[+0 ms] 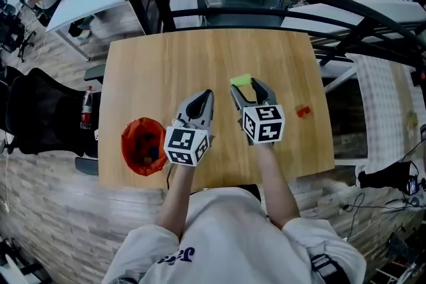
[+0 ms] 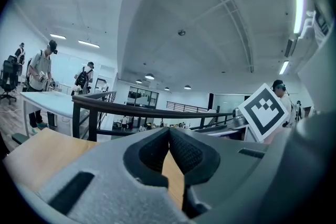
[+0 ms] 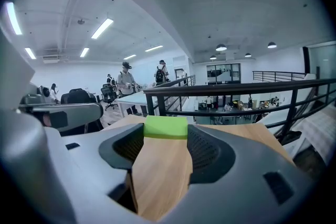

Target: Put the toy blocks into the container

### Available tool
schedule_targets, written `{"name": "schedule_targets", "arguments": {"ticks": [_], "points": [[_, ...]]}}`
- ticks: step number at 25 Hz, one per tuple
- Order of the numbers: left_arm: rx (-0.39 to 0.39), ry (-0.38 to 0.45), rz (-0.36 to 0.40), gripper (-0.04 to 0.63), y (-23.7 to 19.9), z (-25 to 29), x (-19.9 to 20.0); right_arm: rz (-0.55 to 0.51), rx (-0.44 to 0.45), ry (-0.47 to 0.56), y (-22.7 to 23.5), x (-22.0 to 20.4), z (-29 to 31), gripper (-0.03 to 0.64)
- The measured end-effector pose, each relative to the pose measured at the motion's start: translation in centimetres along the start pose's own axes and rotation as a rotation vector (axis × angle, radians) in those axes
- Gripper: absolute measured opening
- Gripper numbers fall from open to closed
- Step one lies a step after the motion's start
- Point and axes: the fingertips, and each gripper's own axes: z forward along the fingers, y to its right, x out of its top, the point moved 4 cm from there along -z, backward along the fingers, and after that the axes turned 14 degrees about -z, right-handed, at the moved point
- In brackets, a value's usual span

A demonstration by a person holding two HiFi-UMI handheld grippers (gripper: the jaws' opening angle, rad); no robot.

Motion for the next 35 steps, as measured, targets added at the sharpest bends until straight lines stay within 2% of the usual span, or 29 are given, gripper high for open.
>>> {"name": "schedule_targets", "arguments": {"ticks": [9,18,27,31,35], "points": [[0.081,0.058,0.033,0.014,-1.8,-7.3,2.2,-0.077,0.135,0.078,-9.0,3.8,-2.5,0.264],[0.249,0.122,-0.003,0.014,-6.5,-14.0,2.8,-0.149,0.33,0.095,-17.5,5.1,-0.6,0.264],[0.45,0.199,-0.058,0.014,-11.7,-21.4,3.5,-0.315,0.608,0.046,-27.3,4.9,0.5,0.264],[0.5,0.218,-0.077,0.014,-13.6,-23.8,3.5,-0.394,0.705,0.004,-30.7,4.1,0.9,0.264],[0.539,0.217,-0.101,0.014,-14.0,-25.7,2.1,-0.517,0.777,-0.059,-33.6,2.4,0.4,0.264]]}}
